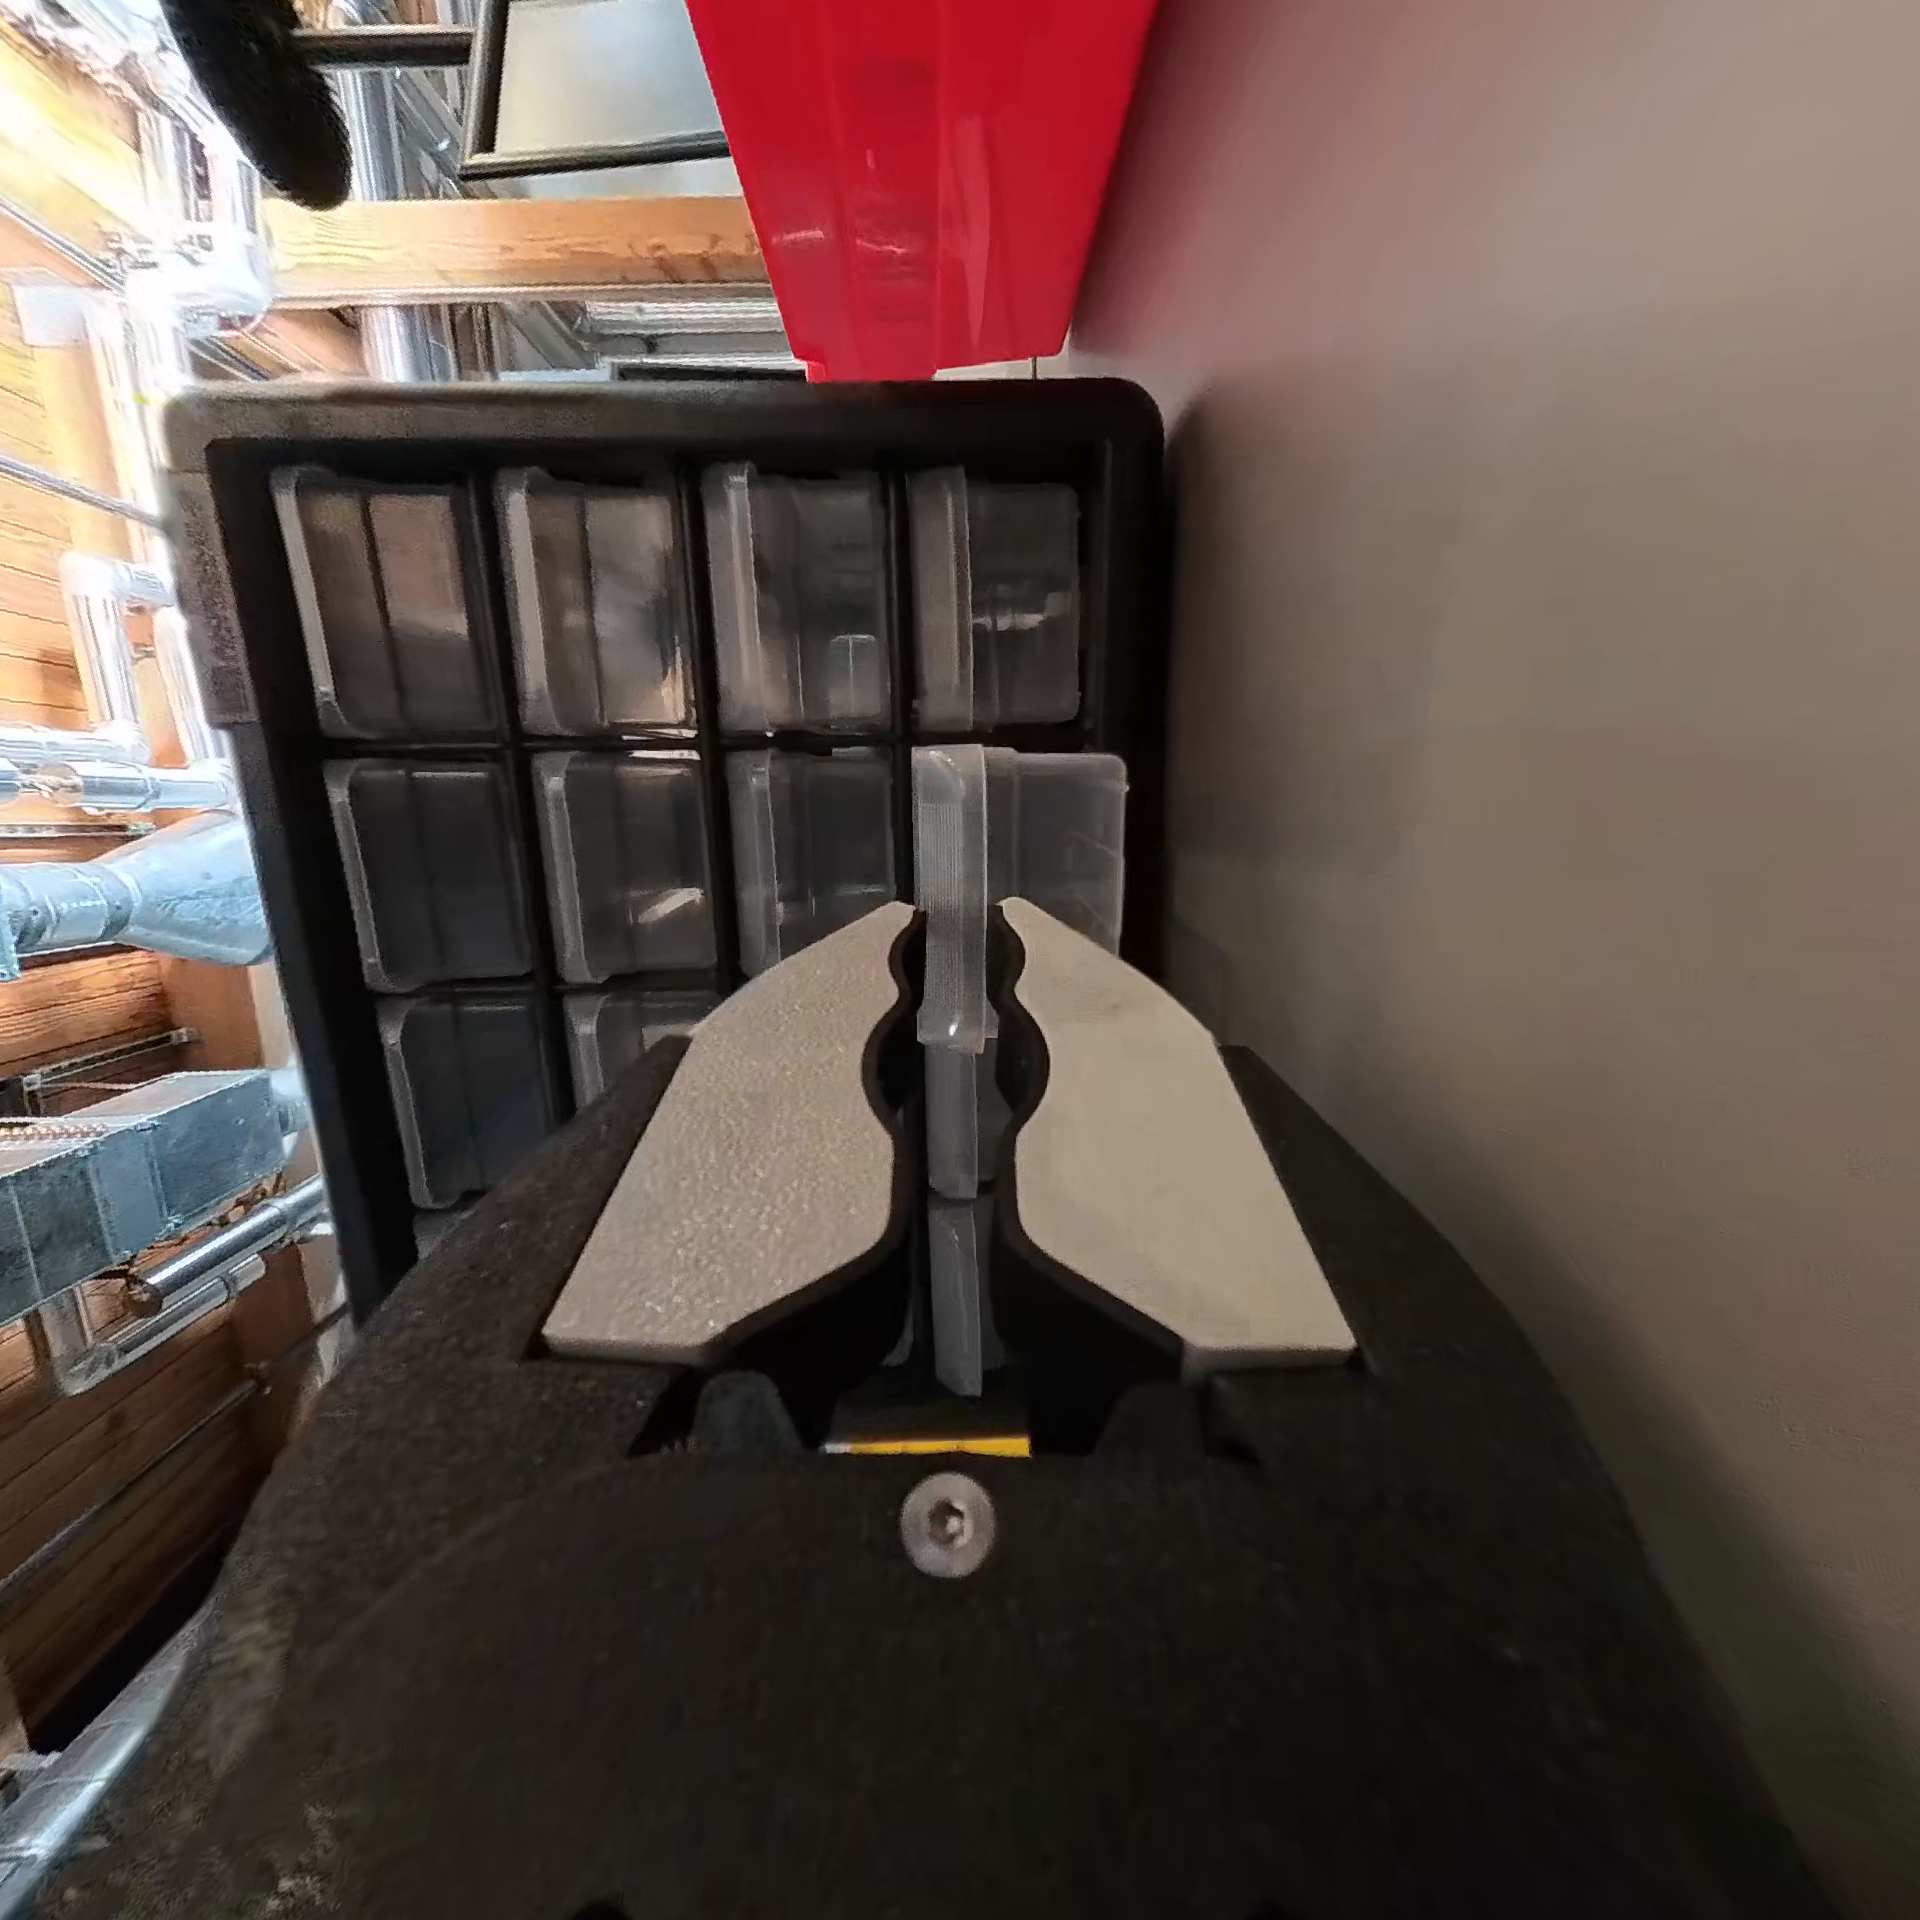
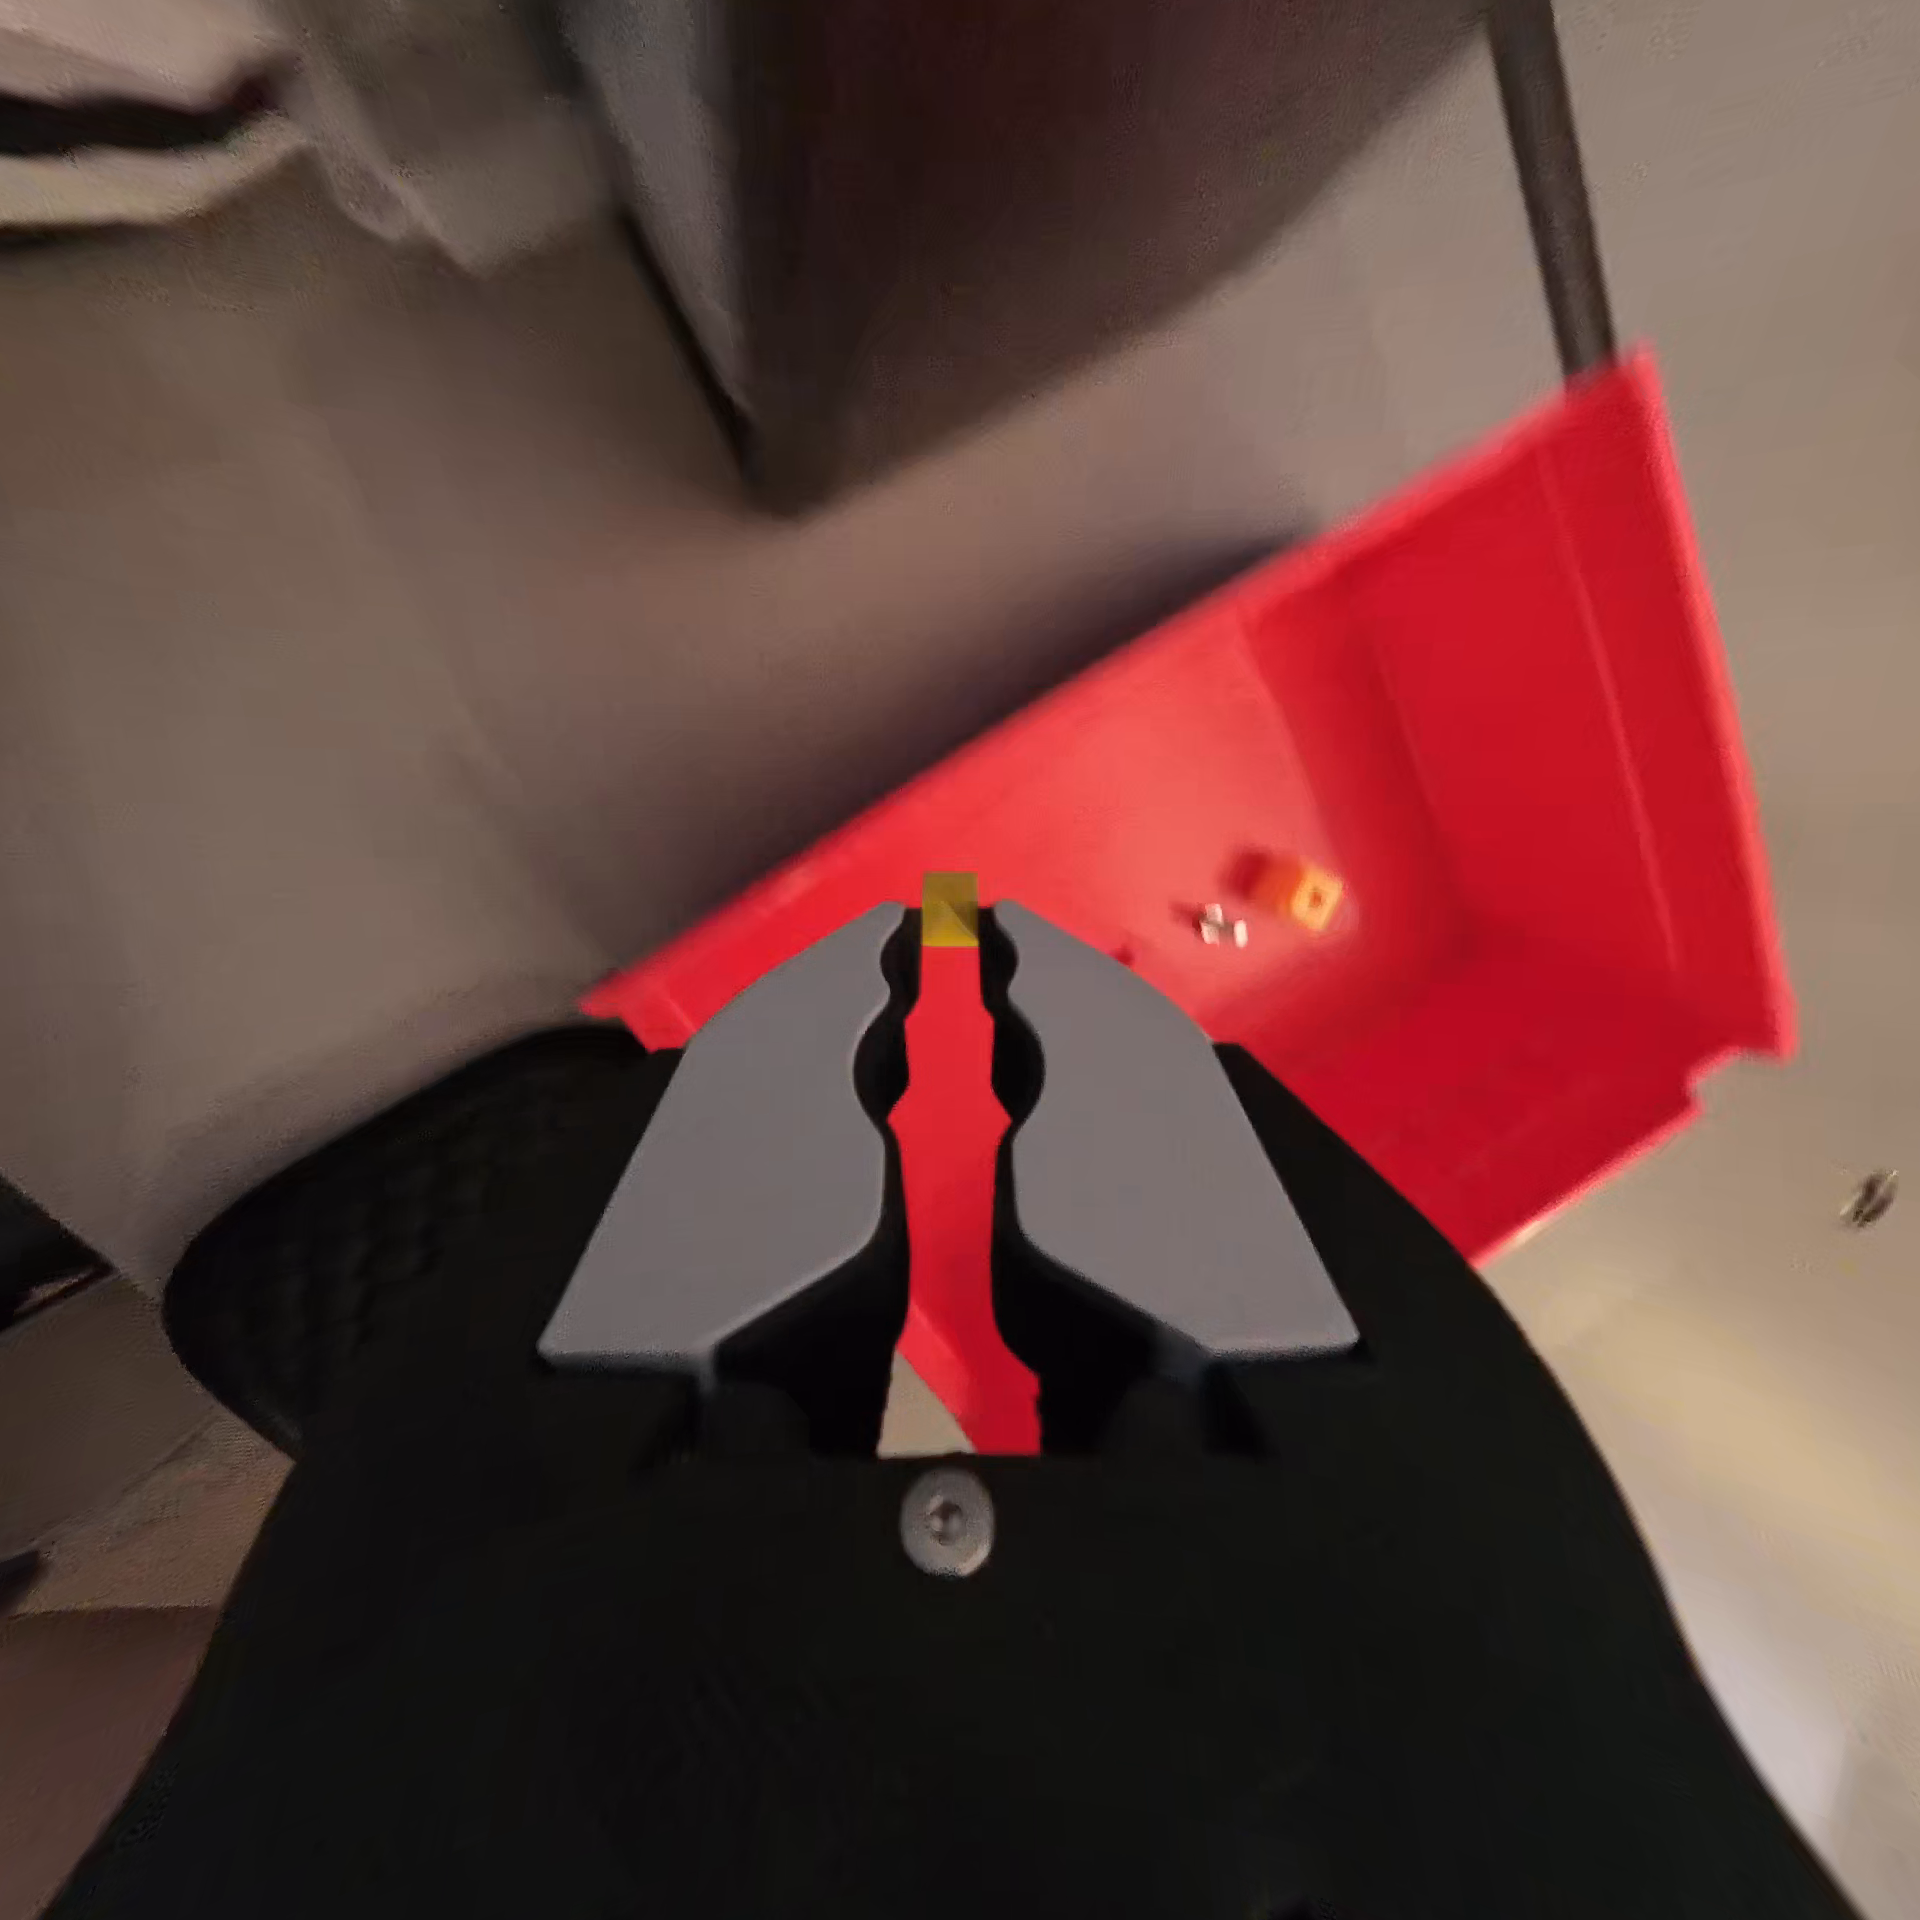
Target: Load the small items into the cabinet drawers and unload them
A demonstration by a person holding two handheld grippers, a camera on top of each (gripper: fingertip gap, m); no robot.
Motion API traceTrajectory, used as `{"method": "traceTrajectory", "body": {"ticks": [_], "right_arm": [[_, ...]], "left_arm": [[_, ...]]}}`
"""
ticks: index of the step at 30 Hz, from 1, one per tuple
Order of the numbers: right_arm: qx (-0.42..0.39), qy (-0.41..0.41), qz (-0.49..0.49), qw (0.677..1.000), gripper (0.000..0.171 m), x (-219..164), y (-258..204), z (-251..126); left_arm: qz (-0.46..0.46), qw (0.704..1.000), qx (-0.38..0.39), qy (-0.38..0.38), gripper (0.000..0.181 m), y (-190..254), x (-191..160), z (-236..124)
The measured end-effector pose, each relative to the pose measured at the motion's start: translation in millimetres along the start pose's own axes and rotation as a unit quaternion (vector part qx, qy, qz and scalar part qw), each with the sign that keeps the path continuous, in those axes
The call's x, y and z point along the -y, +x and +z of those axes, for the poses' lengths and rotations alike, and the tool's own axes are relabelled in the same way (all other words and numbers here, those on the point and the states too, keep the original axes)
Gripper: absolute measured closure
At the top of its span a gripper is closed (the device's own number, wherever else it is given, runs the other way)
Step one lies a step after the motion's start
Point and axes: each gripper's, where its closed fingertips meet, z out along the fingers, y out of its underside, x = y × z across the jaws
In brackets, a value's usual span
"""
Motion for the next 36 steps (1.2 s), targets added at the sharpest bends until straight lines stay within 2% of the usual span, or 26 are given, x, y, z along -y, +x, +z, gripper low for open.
{"method": "traceTrajectory", "body": {"ticks": [3, 6, 13, 28, 30, 33, 36], "right_arm": [[0.005, -0.038, 0.073, 0.997, 0.159, -41.2, 26.5, 23.9], [0.017, -0.08, 0.107, 0.991, 0.159, -72.2, 35.1, 49.5], [0.029, -0.148, 0.144, 0.978, 0.159, -107.9, 43.9, 94.1], [0.056, -0.156, 0.146, 0.975, 0.159, -112.1, 36.7, 114.8], [0.048, -0.158, 0.141, 0.976, 0.149, -113.7, 37.9, 115.9], [0.048, -0.121, 0.142, 0.981, 0.147, -105.6, 38.9, 110.7], [0.035, -0.057, 0.147, 0.987, 0.147, -92.2, 44.8, 96.8]], "left_arm": [[0.01, 1.0, 0.001, -0.003, 0.171, 0.5, -2.0, 8.1], [0.012, 1.0, 0.002, -0.007, 0.171, 1.0, -5.3, 16.6], [0.009, 1.0, 0.0, -0.024, 0.171, -0.1, -14.4, 35.4], [0.006, 0.999, 0.005, -0.032, 0.17, 0.1, -17.1, 51.1], [-0.002, 1.0, 0.008, -0.022, 0.161, 0.2, -13.8, 47.9], [-0.008, 1.0, 0.011, 0.002, 0.156, -2.4, -3.3, 38.0], [-0.012, 1.0, -0.004, 0.026, 0.162, -0.5, 11.3, 28.0]]}}
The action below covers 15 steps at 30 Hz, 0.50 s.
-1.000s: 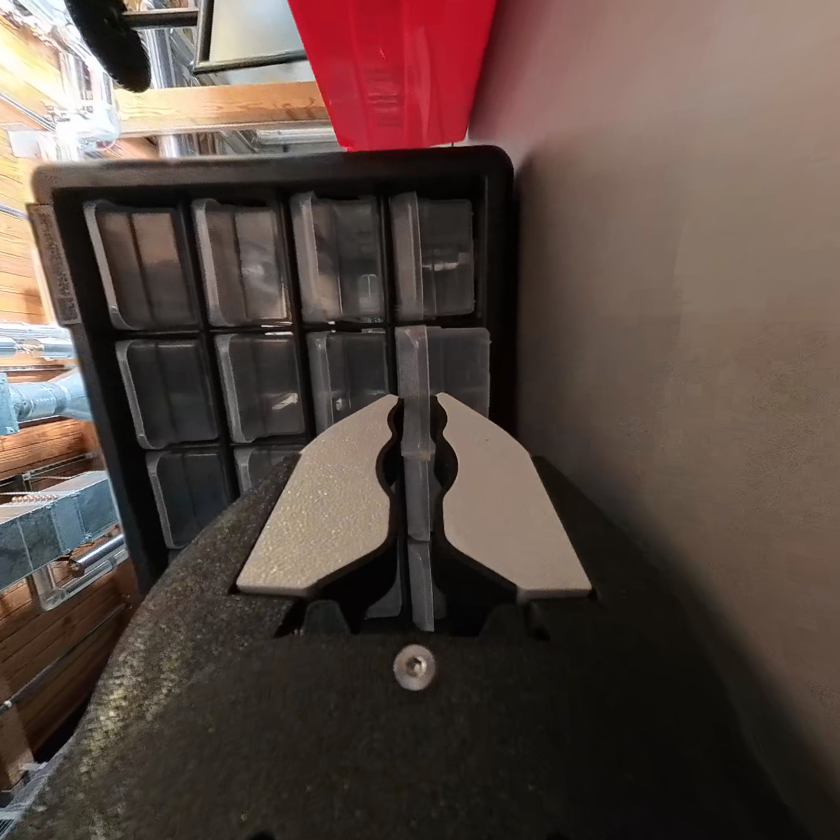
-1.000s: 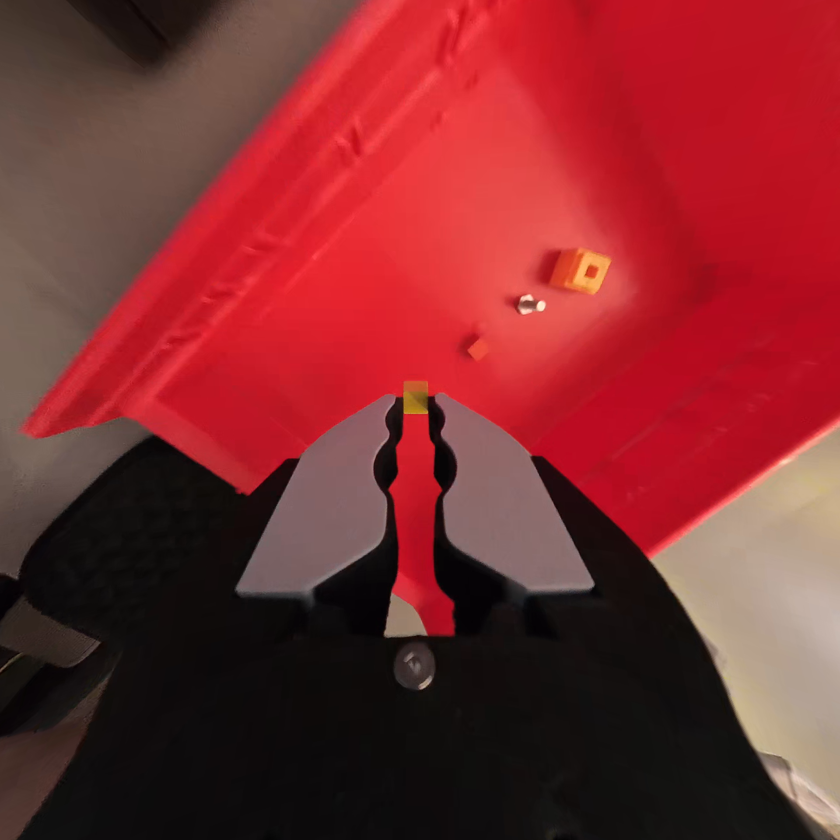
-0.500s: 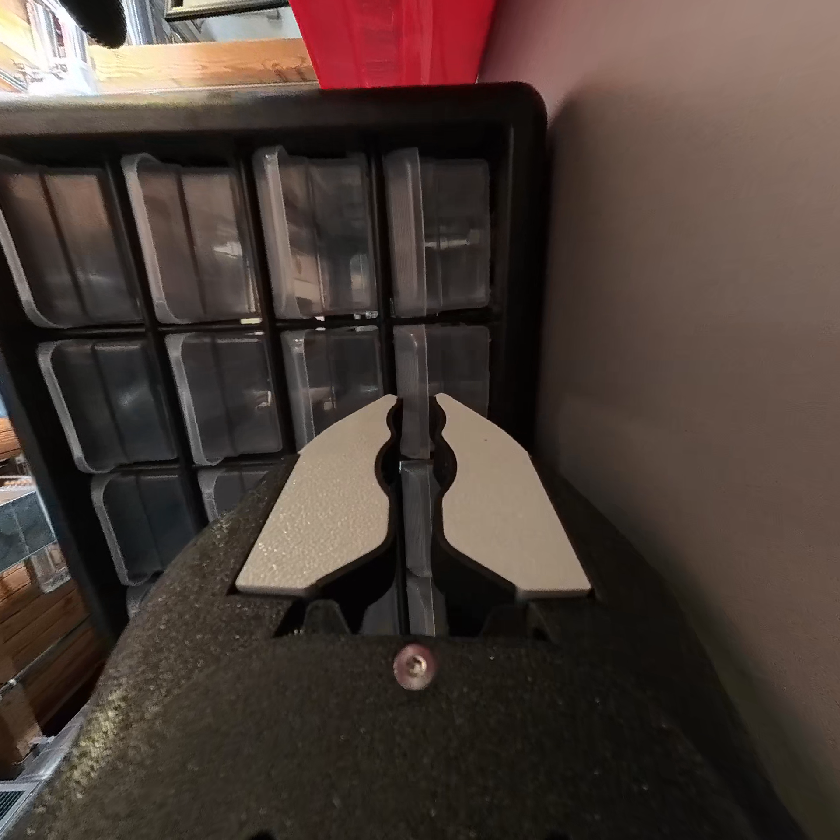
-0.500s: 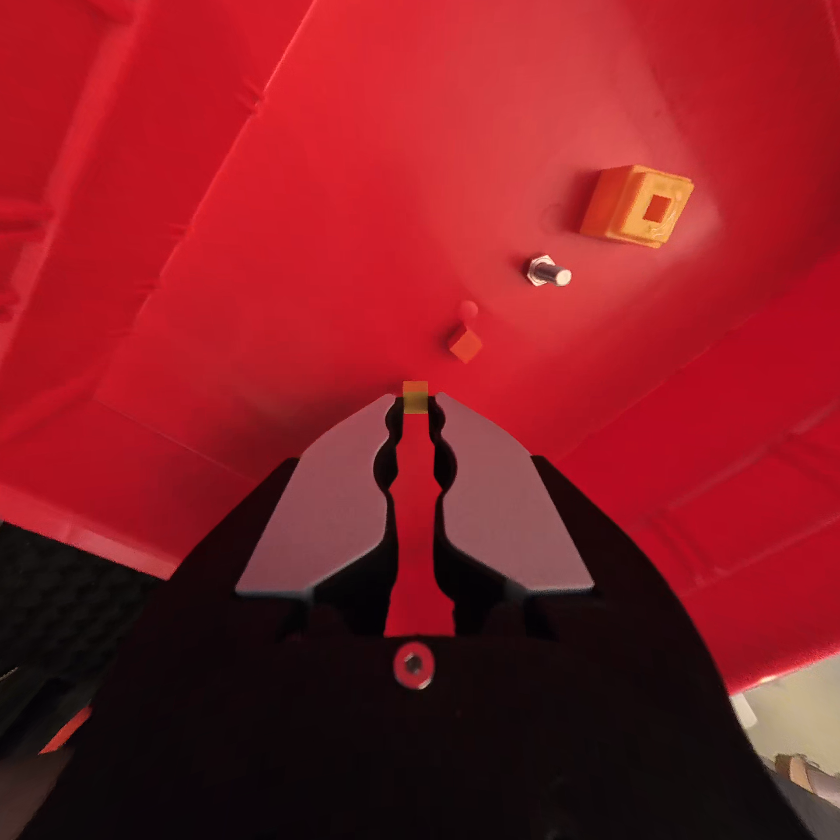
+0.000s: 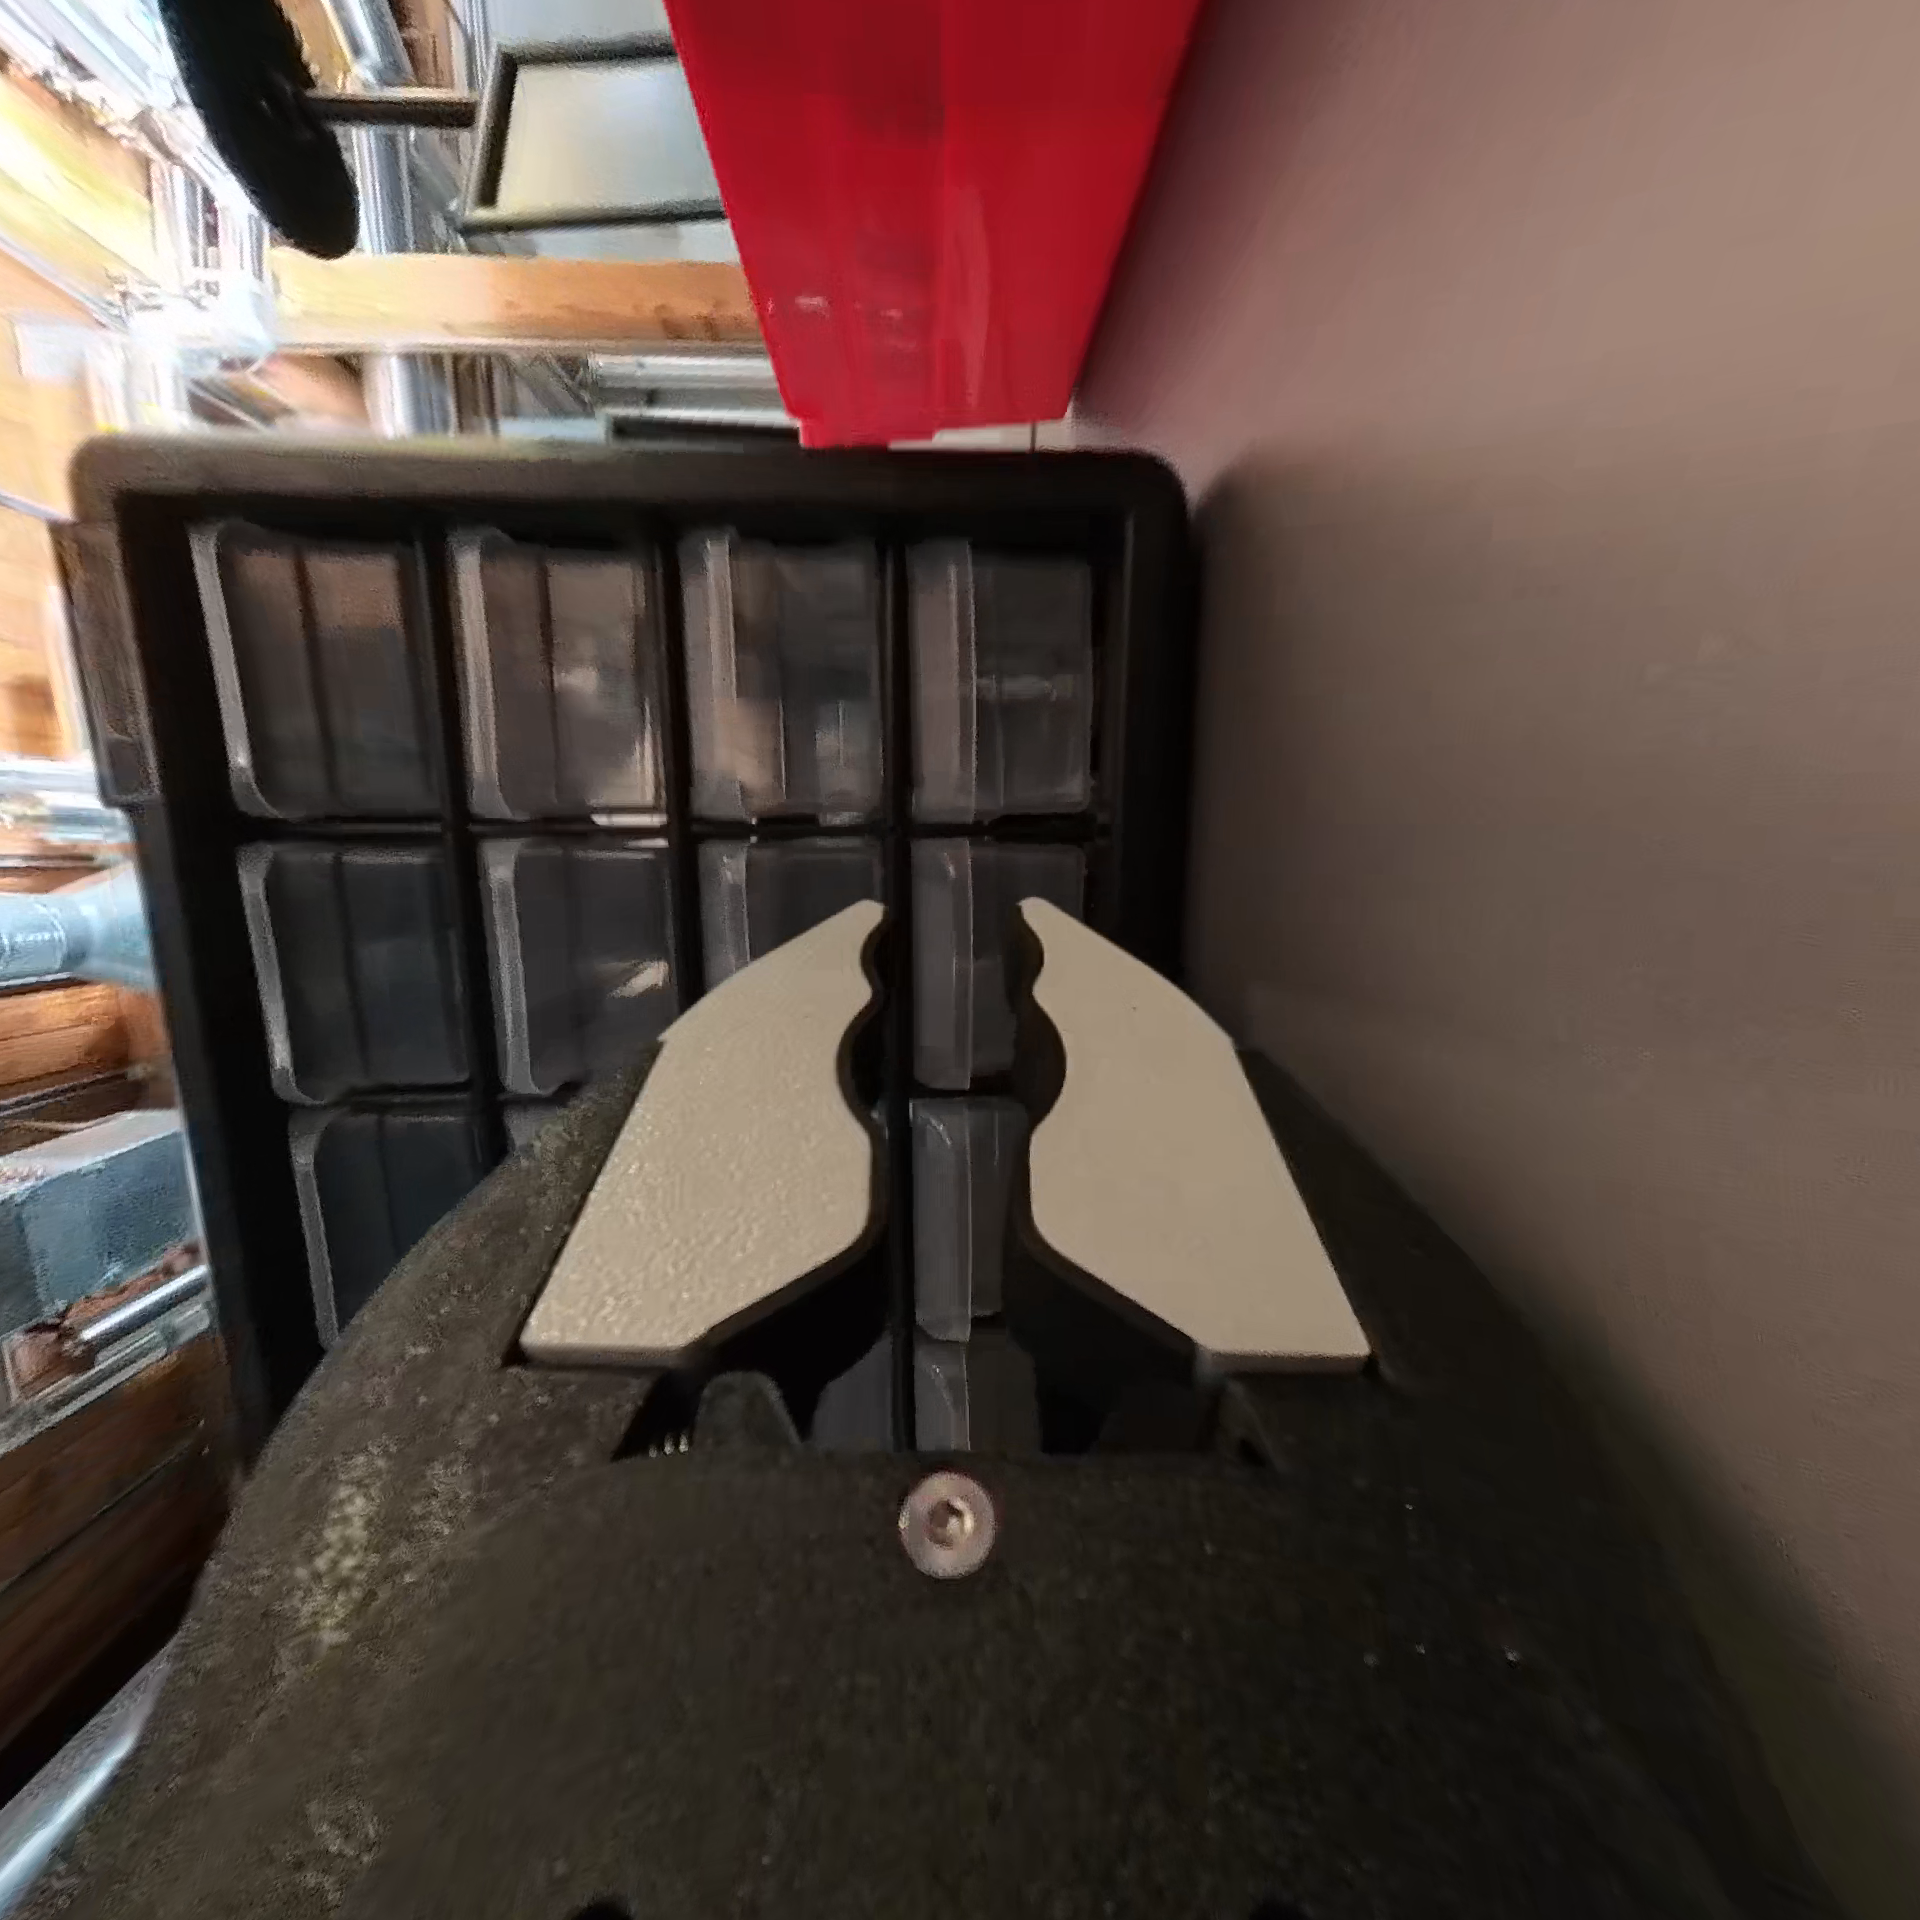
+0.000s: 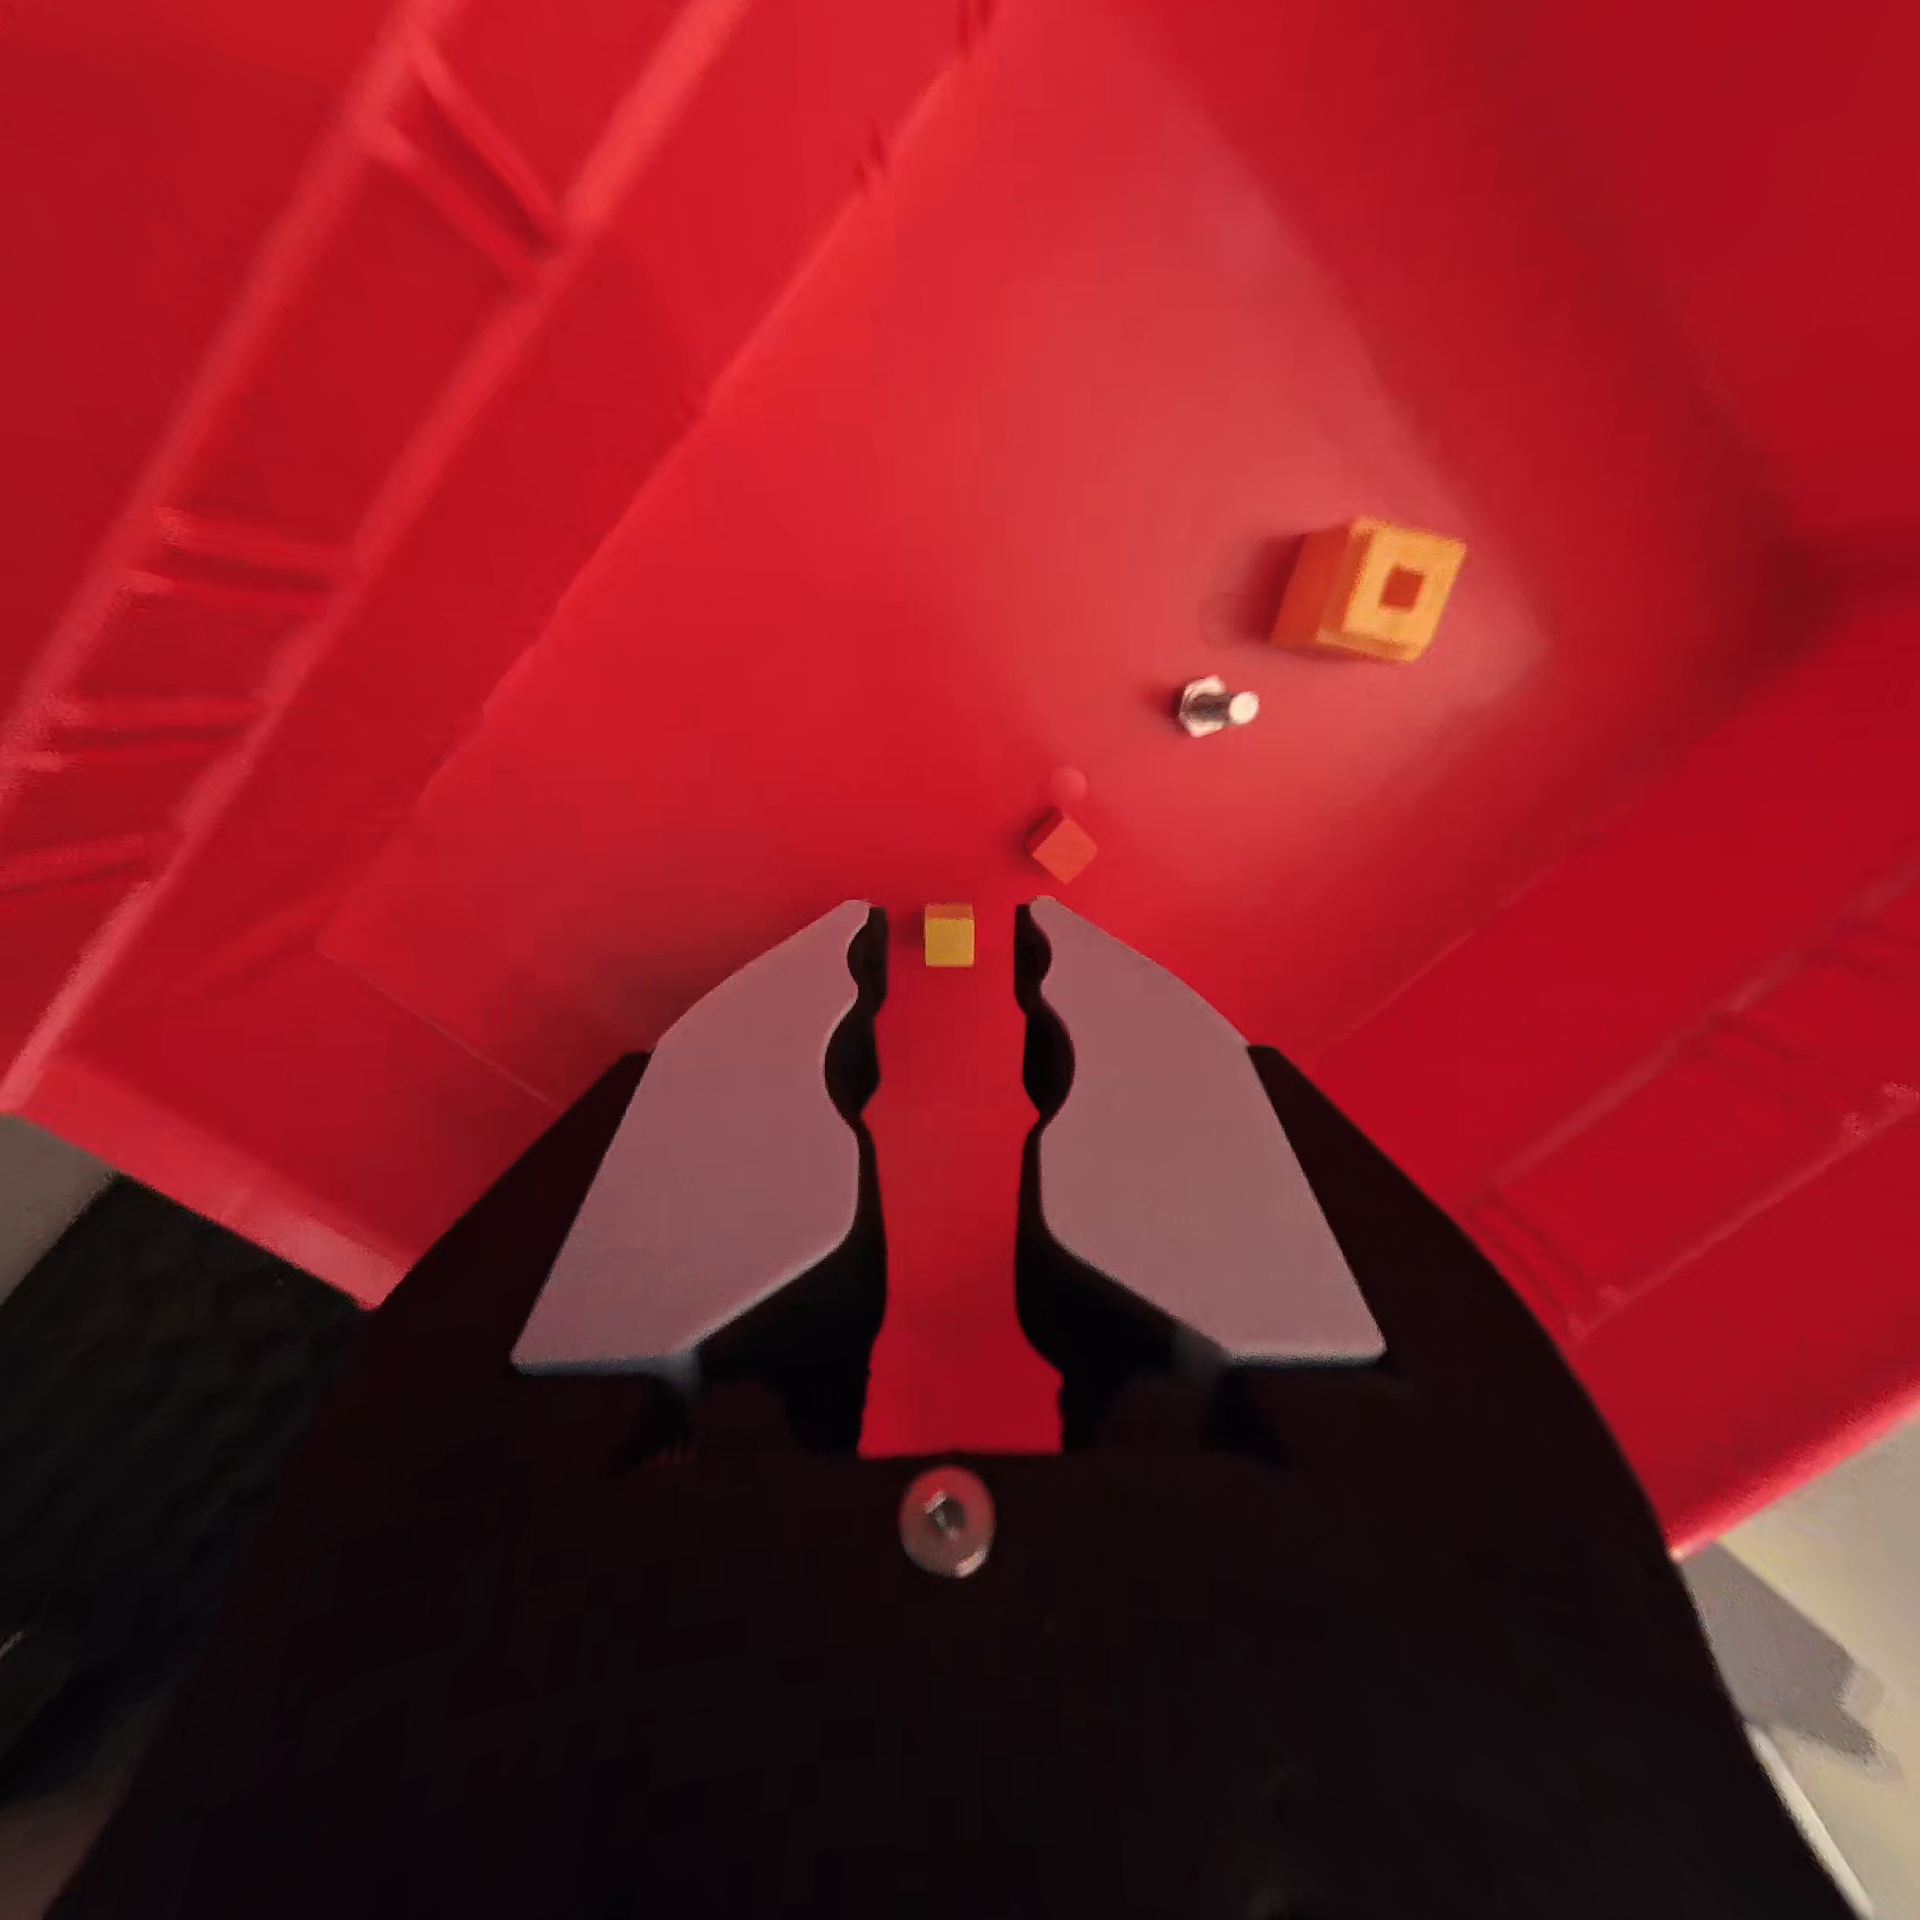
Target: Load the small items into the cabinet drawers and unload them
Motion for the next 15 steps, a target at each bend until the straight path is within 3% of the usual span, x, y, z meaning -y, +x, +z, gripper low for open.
{"method": "traceTrajectory", "body": {"ticks": [7, 15], "right_arm": [[0.035, 0.199, 0.004, 0.979, 0.148, 39.1, -19.1, -35.0], [0.047, 0.221, -0.031, 0.974, 0.148, 41.8, -38.9, -44.5]], "left_arm": [[0.01, 1.0, 0.008, 0.001, 0.159, 0.4, 20.0, 14.9], [0.005, 1.0, 0.009, -0.017, 0.153, 1.9, 26.3, 38.2]]}}
